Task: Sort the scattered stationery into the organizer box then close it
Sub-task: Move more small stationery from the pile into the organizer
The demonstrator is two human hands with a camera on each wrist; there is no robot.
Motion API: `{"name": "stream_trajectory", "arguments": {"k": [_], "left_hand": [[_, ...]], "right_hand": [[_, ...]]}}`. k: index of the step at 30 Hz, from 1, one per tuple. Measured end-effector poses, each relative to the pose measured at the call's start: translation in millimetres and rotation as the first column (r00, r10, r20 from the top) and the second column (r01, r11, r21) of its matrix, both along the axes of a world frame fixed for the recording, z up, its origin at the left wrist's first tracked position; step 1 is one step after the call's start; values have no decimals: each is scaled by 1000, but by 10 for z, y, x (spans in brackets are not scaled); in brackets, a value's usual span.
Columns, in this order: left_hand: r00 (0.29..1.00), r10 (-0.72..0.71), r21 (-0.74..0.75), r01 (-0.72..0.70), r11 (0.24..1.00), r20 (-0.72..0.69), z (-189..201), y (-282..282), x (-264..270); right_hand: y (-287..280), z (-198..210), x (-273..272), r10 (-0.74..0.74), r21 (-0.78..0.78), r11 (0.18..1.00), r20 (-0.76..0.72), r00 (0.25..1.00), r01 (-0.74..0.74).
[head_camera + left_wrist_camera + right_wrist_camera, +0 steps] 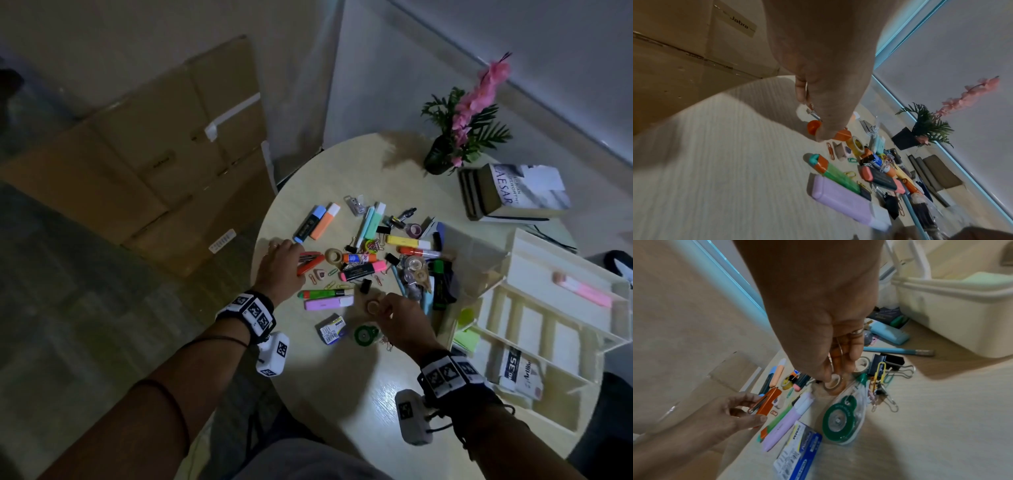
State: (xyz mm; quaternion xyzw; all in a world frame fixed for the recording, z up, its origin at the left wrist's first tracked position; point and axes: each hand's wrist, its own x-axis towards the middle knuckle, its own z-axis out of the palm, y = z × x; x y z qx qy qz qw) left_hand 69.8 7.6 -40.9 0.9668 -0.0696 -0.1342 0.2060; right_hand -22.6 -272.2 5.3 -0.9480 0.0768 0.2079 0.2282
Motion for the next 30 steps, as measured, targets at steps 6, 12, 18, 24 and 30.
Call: {"name": "stream_trajectory", "arguments": {"k": [6, 12, 18, 24, 30], "left_hand": [[965, 179, -306, -233, 923, -193, 140, -9, -46], [919, 77, -607, -317, 729, -387, 429, -308, -223], [936, -160, -638, -83, 765, -315, 672, -674, -385], [880, -336, -587, 83, 805, -336, 727, -1029, 87], [975, -210, -306, 180, 935, -67, 699, -2016, 838]], "right_hand": [[64, 13, 83, -42, 137, 990, -6, 999, 42], [483, 354, 247, -225, 596, 753, -165, 960, 279], [522, 386, 194, -393, 676, 595, -226, 891, 434], [-8, 407, -162, -444, 557, 737, -28, 896, 383], [-485, 517, -603, -496, 439, 779, -7, 869, 448]]}}
